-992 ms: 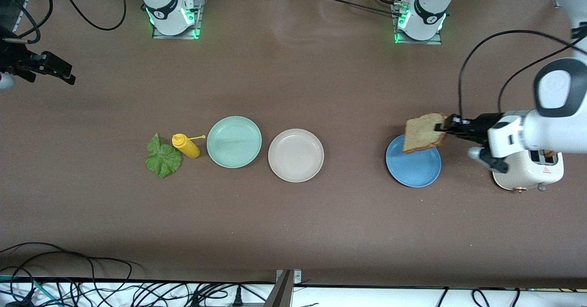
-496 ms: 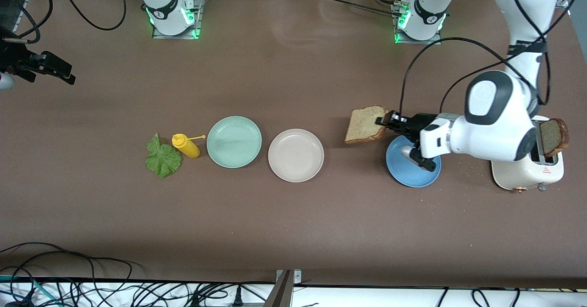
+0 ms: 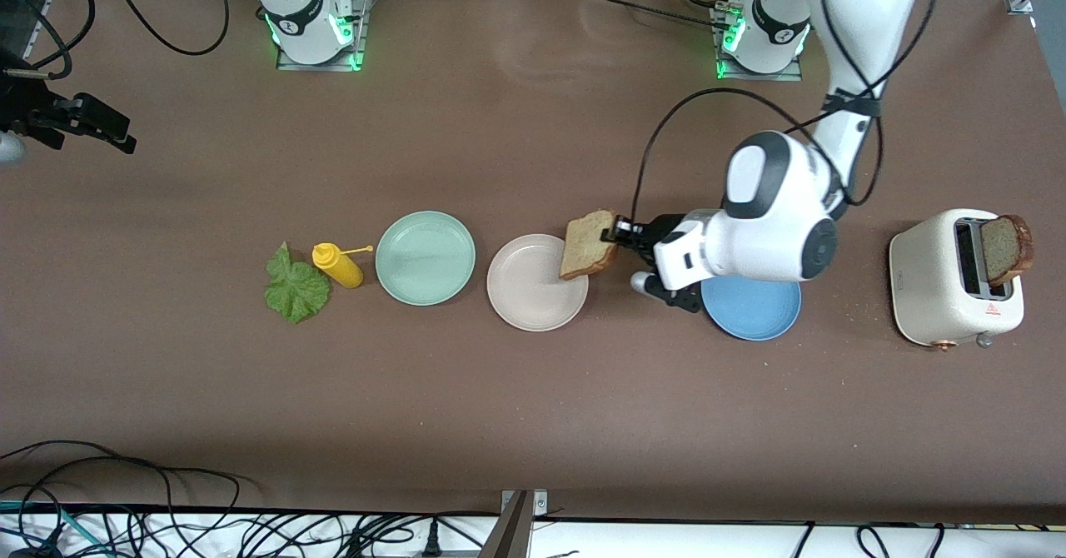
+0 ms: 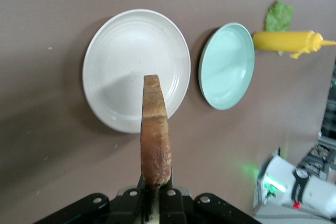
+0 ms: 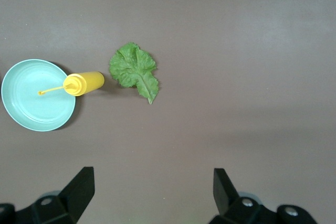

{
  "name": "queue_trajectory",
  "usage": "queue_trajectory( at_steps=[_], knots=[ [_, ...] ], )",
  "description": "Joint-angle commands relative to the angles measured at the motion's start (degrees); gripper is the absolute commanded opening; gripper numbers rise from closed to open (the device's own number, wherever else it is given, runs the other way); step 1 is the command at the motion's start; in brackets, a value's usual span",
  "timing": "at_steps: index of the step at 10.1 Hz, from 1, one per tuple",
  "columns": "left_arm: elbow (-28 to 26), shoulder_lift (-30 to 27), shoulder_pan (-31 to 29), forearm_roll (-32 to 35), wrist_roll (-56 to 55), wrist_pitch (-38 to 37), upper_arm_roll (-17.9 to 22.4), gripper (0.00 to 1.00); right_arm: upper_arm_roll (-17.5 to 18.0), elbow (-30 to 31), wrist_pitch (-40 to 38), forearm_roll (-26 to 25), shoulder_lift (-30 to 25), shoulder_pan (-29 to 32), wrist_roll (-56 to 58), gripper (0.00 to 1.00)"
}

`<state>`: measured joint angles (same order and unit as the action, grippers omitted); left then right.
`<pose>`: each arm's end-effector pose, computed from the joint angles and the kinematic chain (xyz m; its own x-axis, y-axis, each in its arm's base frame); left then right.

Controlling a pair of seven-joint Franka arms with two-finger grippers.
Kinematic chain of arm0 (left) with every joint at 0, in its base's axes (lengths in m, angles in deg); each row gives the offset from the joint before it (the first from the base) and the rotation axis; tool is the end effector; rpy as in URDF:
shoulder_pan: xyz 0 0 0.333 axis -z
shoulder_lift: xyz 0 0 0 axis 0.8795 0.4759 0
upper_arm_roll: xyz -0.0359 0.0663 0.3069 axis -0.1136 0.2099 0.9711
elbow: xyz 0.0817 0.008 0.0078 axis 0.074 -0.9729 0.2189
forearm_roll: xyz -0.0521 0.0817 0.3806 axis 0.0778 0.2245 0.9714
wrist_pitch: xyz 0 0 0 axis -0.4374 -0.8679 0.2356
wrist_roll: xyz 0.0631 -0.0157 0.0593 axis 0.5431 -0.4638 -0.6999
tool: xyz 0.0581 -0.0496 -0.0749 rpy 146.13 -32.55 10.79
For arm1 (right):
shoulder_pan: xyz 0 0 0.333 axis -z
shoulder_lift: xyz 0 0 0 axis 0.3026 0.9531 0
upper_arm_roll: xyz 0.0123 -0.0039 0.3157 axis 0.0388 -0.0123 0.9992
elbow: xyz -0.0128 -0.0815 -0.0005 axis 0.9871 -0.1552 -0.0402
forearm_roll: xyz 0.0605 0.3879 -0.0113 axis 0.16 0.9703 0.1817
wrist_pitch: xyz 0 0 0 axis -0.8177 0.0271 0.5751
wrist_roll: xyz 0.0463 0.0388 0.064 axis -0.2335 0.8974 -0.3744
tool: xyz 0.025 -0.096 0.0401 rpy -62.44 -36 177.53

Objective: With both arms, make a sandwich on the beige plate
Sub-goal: 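Carry the bread slice with the left gripper over the beige plate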

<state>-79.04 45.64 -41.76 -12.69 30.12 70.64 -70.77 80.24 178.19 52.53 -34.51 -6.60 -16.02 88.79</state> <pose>0.6113 -0.3131 0.3228 0.9540 -0.2500 -0.1657 -0.0898 -0.7651 0.6376 0.5323 -0.0271 0.6003 0.9985 -0.0494 -0.0254 -0.0489 -0.9987 0.0173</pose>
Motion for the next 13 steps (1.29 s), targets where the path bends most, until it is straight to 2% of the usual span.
queue_trajectory(
  at_steps=[1, 3, 6, 8, 13],
  knots=[
    [1.46, 2.78, 3.63, -5.36, -4.45, 5.43, 0.79, 0.0, 0.03, -0.58, -0.93, 0.54, -0.22, 0.25, -0.16, 1.0],
    [1.46, 4.63, 5.92, -7.21, -7.63, 11.23, 0.79, 0.0, 0.03, -0.58, -1.01, 0.54, -0.22, 0.25, -0.16, 1.0],
    [2.5, 6.56, 8.12, -9.41, -10.36, 16.07, 0.79, 0.0, 0.03, -0.58, -1.01, 0.54, -0.22, 0.25, -0.16, 1.0],
    [5.22, 8.67, 9.44, -9.33, -12.99, 17.05, 0.79, 0.0, -0.06, -0.58, -1.01, 0.89, -0.22, 0.33, -0.07, 1.0],
    [5.68, 10.17, 9.44, -9.06, -13.27, 17.58, 0.87, 0.0, -0.76, -0.58, -1.01, 1.94, -0.22, 0.33, 0.02, 1.0]
  ],
)
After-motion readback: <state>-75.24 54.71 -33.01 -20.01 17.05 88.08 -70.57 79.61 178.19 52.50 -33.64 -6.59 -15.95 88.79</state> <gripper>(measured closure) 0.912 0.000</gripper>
